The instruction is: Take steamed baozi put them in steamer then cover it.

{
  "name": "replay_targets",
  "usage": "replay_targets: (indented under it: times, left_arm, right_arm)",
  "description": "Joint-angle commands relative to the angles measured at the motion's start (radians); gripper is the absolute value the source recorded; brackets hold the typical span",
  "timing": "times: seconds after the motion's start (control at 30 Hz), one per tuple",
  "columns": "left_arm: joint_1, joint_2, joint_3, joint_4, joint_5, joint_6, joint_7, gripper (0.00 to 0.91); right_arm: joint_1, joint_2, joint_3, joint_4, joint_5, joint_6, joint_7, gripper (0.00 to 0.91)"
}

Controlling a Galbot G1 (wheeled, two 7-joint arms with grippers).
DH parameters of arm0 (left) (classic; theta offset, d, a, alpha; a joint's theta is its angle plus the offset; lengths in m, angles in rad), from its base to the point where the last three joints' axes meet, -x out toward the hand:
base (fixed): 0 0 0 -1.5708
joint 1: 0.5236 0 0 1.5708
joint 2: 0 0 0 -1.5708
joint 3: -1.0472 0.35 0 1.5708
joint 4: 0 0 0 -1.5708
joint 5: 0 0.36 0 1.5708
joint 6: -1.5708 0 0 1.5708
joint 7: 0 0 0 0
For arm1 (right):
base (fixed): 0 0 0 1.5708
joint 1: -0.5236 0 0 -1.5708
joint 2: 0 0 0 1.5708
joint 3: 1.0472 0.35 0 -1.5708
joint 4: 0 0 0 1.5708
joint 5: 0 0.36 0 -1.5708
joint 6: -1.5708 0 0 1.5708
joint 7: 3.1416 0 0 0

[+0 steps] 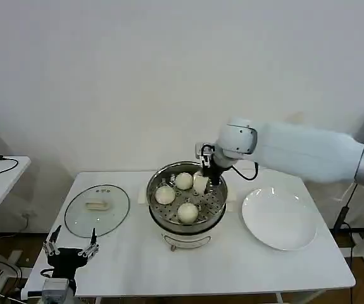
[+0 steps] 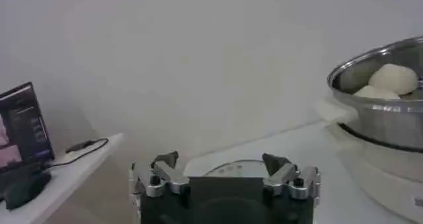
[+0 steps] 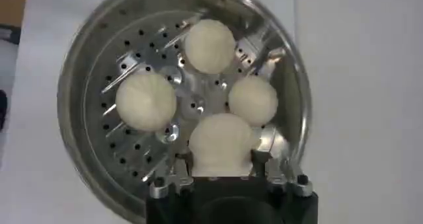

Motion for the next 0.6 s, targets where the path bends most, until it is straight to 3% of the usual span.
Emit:
replay_targets:
  times: [0.03,0.6]
  left_arm:
    - [-0.003,-0.002,0.002,0.001,0.000,0.000,0.000,0.907]
    - [0.000,-0.003,-0.005,-0.001,-0.002,-0.001,0.000,0.907]
  right_arm:
    - [-0.064,0.036,0.005,-0.081,-0.011,-0.033,0.013,0.605]
    - [-0.123,0.050,0.038,-0.122,-0.056,-0.017,0.005,0.605]
